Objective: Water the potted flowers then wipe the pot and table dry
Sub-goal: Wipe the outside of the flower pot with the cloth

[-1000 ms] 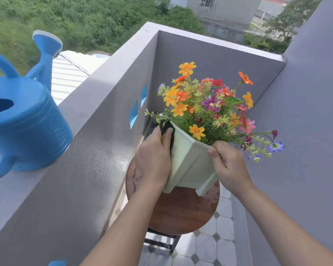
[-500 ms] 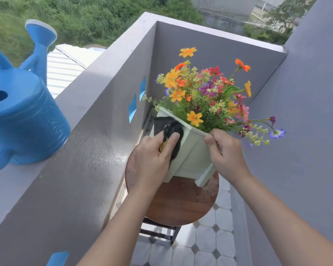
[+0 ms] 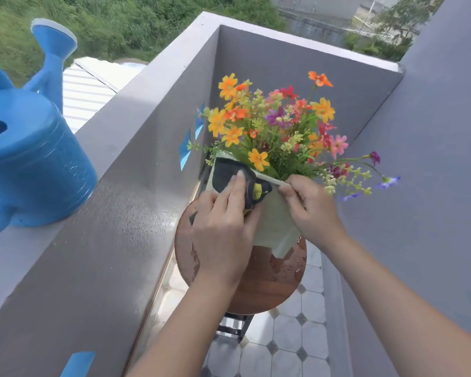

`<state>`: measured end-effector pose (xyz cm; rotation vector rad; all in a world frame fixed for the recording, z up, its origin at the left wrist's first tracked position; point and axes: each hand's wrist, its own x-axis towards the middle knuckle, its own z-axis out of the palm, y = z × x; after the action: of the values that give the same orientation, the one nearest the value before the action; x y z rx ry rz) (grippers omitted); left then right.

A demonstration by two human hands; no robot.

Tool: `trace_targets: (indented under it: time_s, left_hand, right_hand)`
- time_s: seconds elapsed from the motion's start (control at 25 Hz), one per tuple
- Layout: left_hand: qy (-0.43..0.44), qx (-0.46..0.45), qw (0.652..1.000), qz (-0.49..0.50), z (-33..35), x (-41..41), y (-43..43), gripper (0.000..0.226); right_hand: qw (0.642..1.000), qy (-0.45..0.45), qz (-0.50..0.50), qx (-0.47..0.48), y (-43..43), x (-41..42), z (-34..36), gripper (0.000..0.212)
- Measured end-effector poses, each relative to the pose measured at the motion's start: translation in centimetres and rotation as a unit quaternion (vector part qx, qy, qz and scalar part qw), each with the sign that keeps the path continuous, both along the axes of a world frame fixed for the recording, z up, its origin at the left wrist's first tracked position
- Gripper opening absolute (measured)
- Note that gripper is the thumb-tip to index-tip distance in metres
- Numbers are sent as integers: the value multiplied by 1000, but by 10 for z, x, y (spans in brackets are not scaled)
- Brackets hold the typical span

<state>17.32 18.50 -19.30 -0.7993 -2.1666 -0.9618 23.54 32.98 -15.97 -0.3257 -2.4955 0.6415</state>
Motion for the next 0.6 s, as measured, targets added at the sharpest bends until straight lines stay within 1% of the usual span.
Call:
trace_targets:
  time_s: [0.08, 0.2, 0.28, 0.36, 0.44, 0.48, 0.6]
  left_hand:
    - [-12, -7, 1000, 3, -14, 7, -10, 44]
    - [-25, -15, 999, -25, -41, 19, -37, 42]
    - [-23, -14, 999, -33, -32, 16, -34, 41]
    - [-21, -9, 999, -24, -6, 5, -15, 42]
    - [-35, 8, 999, -14, 11, -3, 1, 44]
    - [-42, 13, 999, -24, 10, -3, 1, 43]
    - [-34, 25, 995, -88, -27, 0, -21, 39]
  right_hand:
    - [1000, 14, -6, -11, 3, 1, 1, 34]
    - [1000, 15, -4, -24, 4, 3, 3, 36]
    - [1000, 15, 0, -13, 3, 3, 5, 37]
    - [1000, 8, 11, -4, 1, 2, 6, 33]
    - [1000, -7, 16, -13, 3, 1, 6, 31]
    - [1000, -5, 13, -19, 5, 1, 6, 31]
    - [1000, 14, -5, -25, 13, 3, 7, 33]
